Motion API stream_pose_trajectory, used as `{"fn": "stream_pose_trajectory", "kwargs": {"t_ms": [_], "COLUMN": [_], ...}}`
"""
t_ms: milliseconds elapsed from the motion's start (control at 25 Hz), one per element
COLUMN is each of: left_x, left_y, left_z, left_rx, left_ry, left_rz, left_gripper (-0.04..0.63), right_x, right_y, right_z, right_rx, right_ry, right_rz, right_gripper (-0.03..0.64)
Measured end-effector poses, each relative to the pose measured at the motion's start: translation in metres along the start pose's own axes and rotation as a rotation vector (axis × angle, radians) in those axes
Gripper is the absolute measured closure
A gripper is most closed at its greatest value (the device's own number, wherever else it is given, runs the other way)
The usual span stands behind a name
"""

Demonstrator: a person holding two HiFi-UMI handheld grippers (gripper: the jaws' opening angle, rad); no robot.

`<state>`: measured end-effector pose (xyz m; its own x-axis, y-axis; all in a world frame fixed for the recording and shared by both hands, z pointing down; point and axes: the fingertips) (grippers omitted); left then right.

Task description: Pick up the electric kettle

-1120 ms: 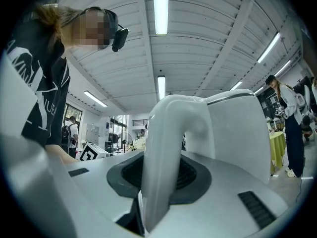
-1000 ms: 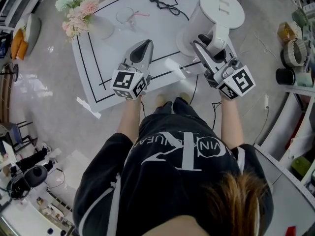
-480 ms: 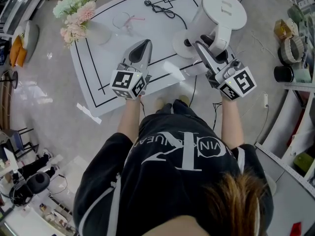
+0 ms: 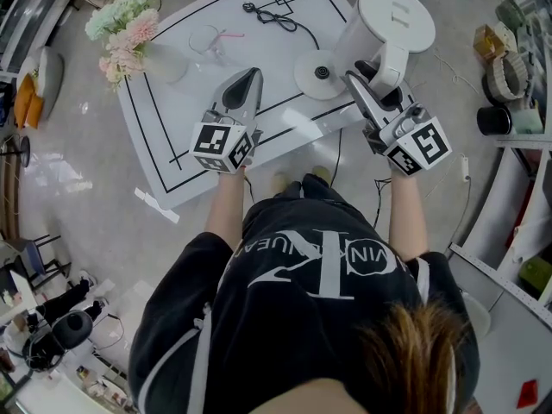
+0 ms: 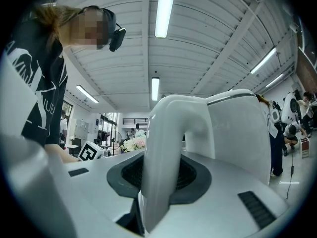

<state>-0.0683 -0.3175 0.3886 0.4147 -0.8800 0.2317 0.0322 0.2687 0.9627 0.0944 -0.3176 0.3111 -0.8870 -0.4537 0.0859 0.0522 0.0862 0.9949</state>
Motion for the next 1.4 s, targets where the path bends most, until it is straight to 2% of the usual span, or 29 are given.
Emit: {"fn": "stream_pose_trajectory", "kwargs": {"t_ms": [1400], "left_x": [0.022], "left_y": [-0.004], "left_z": [-0.009], "left_rx": [0.013], "left_ry": [0.057], "left_rz": [0.006], "left_gripper": [0.586], "right_x": [-0.049], "right_y": [0.015], "right_z": [-0.02], "right_rx": [0.033], "right_ry": [0.152], "right_rz": [0.018], "right_gripper": [0.518]}}
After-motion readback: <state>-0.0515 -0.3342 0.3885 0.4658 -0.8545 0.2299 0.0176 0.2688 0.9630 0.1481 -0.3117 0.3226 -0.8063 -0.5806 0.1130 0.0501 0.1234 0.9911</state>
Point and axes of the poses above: the fingertips, and each gripper's own axes: x forward along the fingers, z to its left, y out of its underside, and after that the axes turned 11 degrees about z, right-handed
